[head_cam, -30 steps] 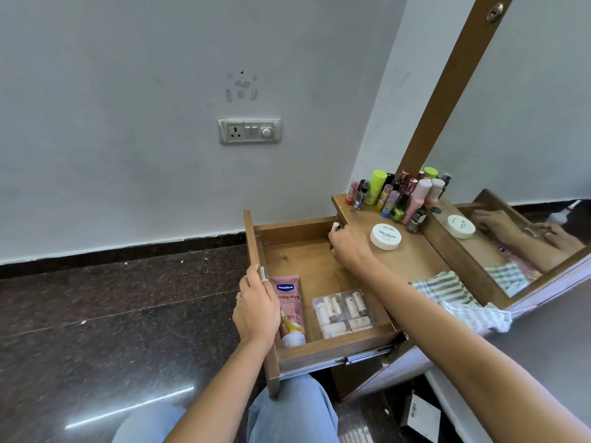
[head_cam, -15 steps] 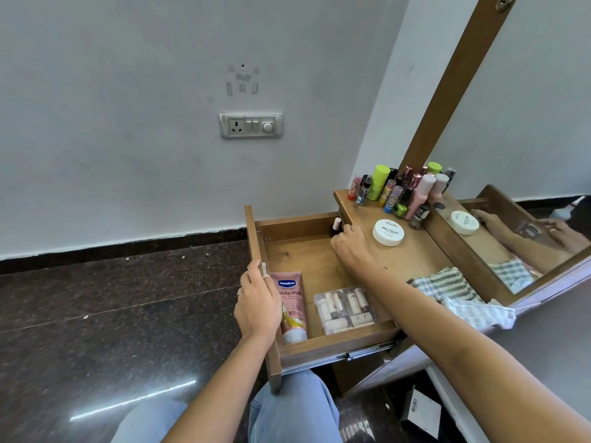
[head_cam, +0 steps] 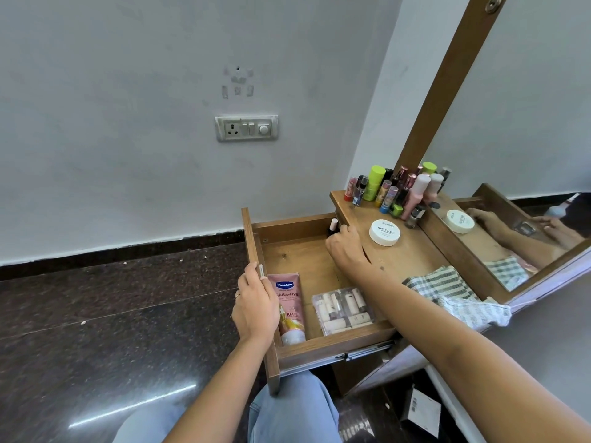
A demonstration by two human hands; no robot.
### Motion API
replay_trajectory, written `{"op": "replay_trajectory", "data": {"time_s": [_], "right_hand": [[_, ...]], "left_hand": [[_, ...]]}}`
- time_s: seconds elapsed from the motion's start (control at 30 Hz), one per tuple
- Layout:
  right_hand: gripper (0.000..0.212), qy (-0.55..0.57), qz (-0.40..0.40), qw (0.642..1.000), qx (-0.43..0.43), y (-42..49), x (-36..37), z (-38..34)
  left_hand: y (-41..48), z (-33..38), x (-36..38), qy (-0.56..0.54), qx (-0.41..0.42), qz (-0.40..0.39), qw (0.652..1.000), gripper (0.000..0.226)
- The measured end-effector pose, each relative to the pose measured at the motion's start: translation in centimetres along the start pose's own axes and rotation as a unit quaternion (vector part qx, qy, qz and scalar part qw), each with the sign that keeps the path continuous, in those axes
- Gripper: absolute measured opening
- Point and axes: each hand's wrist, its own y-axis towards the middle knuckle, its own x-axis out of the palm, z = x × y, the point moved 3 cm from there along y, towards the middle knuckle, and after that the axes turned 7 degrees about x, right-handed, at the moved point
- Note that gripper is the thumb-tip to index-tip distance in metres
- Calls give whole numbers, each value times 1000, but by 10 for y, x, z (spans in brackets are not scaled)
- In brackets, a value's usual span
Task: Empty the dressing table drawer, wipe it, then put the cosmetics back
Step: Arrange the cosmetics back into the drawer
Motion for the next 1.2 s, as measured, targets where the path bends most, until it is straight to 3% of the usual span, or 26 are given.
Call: {"op": "replay_trajectory", "data": {"time_s": [0.23,0.4,0.5,0.57,0.67,0.8,1.0,1.2], "right_hand": [[26,120,7,992,39,-1,-27,23],[18,252,99,941,202,13,-57,114],[18,289,141,913,251,16,-54,152],[20,339,136,905,218,14,-54,144],[24,400,66,910,92,4,-49,91],[34,303,-52,951,-25,-2,-18,12],[34,195,-57,978,-52,-1,22,-29],[38,183,-49,981,-33,-1,37,-36]], "left_hand": [[-1,1,0,-5,6,3,1000,36],[0,1,0,-12,6,1,1000,36],[-1,1,0,-8,6,0,1000,36],[-1,1,0,-6,7,2,1000,36],[0,1,0,-9,3,0,1000,37],[-2,3,-2,-2,3,-3,1000,37],[-1,3,-3,-1,2,-6,1000,37],[0,2,-2,0,0,-6,1000,38]]}}
